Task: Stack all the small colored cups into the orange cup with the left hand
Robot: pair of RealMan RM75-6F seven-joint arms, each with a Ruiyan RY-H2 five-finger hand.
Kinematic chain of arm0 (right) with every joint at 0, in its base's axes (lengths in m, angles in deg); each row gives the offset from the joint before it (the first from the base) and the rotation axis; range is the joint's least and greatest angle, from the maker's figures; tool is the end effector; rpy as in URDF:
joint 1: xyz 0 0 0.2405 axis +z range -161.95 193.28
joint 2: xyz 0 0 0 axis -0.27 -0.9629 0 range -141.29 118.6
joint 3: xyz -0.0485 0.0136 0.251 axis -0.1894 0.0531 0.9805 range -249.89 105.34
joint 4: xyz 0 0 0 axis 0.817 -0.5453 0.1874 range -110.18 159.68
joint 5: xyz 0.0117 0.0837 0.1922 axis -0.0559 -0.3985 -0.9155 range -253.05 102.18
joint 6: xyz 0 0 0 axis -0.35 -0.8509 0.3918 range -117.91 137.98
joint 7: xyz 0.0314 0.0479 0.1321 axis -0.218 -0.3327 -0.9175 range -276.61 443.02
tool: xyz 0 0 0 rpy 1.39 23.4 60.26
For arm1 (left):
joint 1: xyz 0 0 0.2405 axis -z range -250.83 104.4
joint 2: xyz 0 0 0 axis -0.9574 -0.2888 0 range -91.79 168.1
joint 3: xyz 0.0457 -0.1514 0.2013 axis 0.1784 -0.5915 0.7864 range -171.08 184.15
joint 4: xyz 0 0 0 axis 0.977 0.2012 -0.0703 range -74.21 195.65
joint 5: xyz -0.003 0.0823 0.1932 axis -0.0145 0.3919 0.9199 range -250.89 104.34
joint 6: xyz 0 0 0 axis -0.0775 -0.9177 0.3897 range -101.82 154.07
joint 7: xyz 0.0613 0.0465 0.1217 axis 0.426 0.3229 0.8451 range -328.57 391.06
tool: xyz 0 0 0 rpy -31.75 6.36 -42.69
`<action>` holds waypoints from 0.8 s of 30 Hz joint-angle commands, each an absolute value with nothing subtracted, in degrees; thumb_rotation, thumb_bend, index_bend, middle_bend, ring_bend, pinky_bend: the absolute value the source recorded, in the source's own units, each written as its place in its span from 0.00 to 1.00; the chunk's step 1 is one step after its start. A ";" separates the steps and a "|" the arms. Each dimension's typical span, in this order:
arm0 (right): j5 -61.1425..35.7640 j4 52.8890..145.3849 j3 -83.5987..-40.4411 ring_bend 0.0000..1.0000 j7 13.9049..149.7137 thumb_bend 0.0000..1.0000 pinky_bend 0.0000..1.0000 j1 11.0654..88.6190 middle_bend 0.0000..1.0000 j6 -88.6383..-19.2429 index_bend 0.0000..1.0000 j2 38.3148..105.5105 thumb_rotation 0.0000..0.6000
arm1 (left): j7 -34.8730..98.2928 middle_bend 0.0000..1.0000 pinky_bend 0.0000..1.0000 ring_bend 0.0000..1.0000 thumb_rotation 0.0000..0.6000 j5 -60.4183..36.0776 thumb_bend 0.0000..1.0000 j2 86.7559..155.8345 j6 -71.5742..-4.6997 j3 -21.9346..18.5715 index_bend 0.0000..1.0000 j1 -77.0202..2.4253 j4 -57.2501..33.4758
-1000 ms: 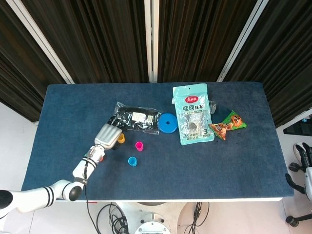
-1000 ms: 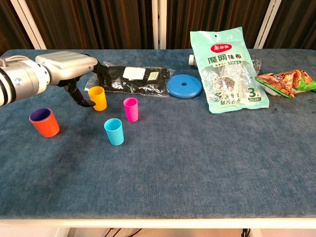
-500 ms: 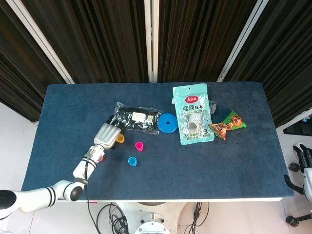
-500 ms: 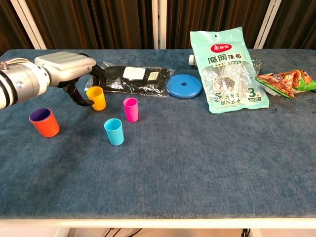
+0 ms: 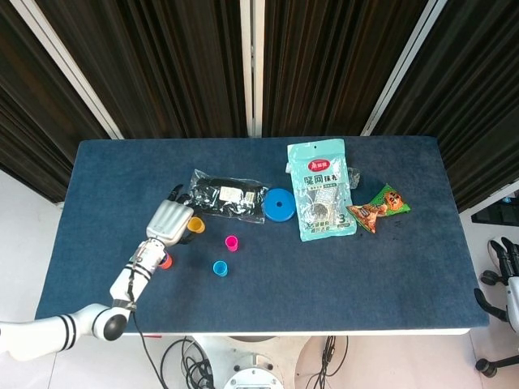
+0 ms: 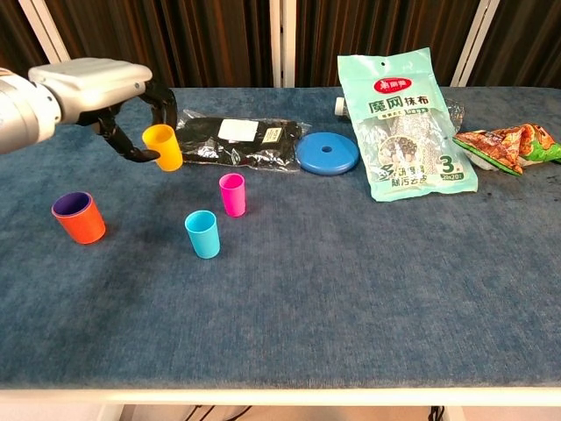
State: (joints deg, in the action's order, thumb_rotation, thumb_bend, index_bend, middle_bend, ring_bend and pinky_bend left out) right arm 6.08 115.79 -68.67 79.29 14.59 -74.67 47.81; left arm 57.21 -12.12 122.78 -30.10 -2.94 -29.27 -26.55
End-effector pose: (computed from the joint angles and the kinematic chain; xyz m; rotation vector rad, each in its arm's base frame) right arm -0.3472 -0.1490 0.1966 1.2568 -0.9501 0.7714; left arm -0.1481 0.3520 0.0065 -1.8770 -0.8214 -0.8523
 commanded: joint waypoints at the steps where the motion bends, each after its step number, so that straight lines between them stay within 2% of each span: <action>1: 6.13 115.71 -68.61 0.00 79.05 0.24 0.00 14.62 0.00 -74.69 0.00 47.77 1.00 | 58.93 0.53 0.06 0.19 1.00 -11.64 0.31 116.34 -33.67 -0.97 0.48 -32.63 -34.87; 5: 6.43 115.34 -68.82 0.00 78.99 0.24 0.00 14.76 0.00 -74.43 0.00 48.05 1.00 | 60.01 0.53 0.06 0.19 1.00 -10.07 0.31 112.84 -36.98 2.32 0.48 -36.05 -40.36; 10: 6.87 115.27 -68.91 0.00 79.06 0.24 0.00 14.73 0.00 -74.75 0.00 48.30 1.00 | 59.67 0.53 0.06 0.19 1.00 -7.53 0.31 111.75 -40.26 4.94 0.48 -39.29 -42.02; 24: 7.15 115.55 -69.16 0.00 79.51 0.24 0.00 14.40 0.00 -75.27 0.00 48.16 1.00 | 57.88 0.53 0.06 0.19 1.00 -7.23 0.31 112.40 -40.44 5.97 0.48 -42.19 -40.86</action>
